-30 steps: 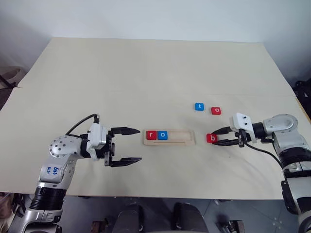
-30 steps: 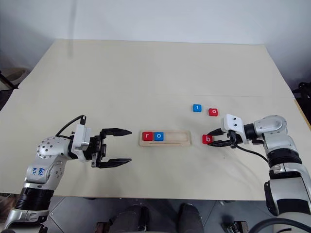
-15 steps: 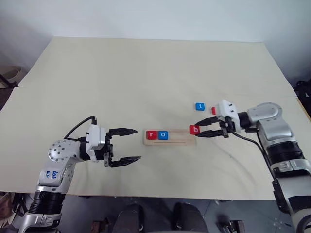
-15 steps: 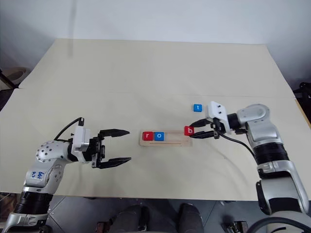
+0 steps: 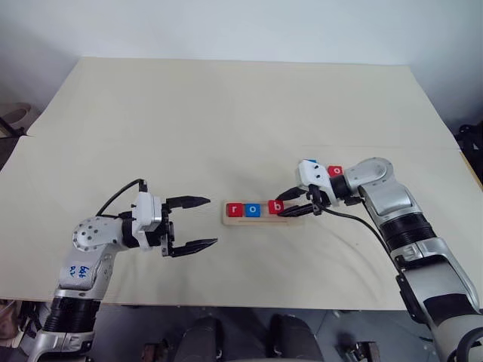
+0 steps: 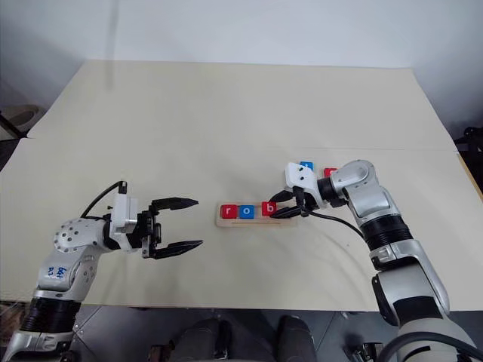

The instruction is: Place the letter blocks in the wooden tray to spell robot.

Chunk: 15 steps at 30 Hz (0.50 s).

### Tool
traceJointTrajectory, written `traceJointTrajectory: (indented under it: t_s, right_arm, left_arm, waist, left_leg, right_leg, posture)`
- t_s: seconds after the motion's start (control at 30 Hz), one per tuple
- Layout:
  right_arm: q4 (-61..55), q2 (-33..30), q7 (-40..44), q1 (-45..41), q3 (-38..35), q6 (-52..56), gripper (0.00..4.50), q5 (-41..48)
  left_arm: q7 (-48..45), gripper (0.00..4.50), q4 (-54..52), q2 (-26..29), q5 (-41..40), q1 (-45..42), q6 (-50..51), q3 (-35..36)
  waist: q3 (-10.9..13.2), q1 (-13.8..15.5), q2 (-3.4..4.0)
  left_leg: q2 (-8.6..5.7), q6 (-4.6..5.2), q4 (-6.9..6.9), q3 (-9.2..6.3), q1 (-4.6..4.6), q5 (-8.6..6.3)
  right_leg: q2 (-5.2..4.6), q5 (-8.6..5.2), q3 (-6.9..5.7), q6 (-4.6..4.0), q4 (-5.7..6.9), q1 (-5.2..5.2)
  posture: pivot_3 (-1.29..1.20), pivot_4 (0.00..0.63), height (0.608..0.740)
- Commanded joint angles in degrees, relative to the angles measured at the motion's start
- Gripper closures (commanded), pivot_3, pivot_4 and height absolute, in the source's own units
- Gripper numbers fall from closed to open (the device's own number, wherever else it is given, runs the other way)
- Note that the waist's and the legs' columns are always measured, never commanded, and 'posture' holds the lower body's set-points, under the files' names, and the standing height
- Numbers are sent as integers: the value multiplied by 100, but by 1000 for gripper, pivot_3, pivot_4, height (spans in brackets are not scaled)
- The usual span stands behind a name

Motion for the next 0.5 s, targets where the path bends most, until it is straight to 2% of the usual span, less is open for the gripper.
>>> traceJointTrajectory:
  t_s: [0.03,0.17,0.2,0.23,0.4,0.5]
  right_arm:
    - [-212,69,-66,-7,-10,49,3034,18]
    - [-206,101,-95,-26,15,173,3034,-21]
    - [-189,108,-114,-34,15,168,2309,-38]
    - [-177,117,-140,-41,6,199,2104,-47]
    - [-408,0,-59,20,-99,261,467,60]
    - [-674,-119,-22,107,-292,465,467,258]
  left_arm:
    - [66,0,-179,2,-22,44,-100,114]
    - [105,0,-195,10,-22,49,-111,112]
    - [112,0,-194,11,-21,46,-113,112]
    - [118,0,-190,12,-21,43,-114,113]
    - [143,0,-201,23,-26,49,-121,115]
    - [161,0,-213,26,-34,56,-118,117]
  waist:
    - [0,-1,0]
    - [0,11,0]
    - [0,7,0]
    - [0,2,0]
    - [0,-6,0]
    - [0,2,0]
  left_leg:
    - [0,0,0,0,0,0]
    - [-1,0,0,0,-1,0]
    - [-1,0,0,-1,-1,0]
    - [0,0,0,0,-1,0]
    - [-1,-1,-1,0,0,-1]
    - [-1,-1,-1,0,-1,-1]
  right_leg:
    - [0,0,0,0,0,0]
    - [-1,0,1,0,0,0]
    - [-1,0,0,0,0,0]
    - [0,0,0,0,0,0]
    - [0,0,0,0,0,-1]
    - [0,0,0,0,-1,-1]
  posture:
    - [0,150,740]
    - [0,150,740]
    - [0,150,740]
    - [0,150,740]
    - [0,150,740]
    - [0,150,740]
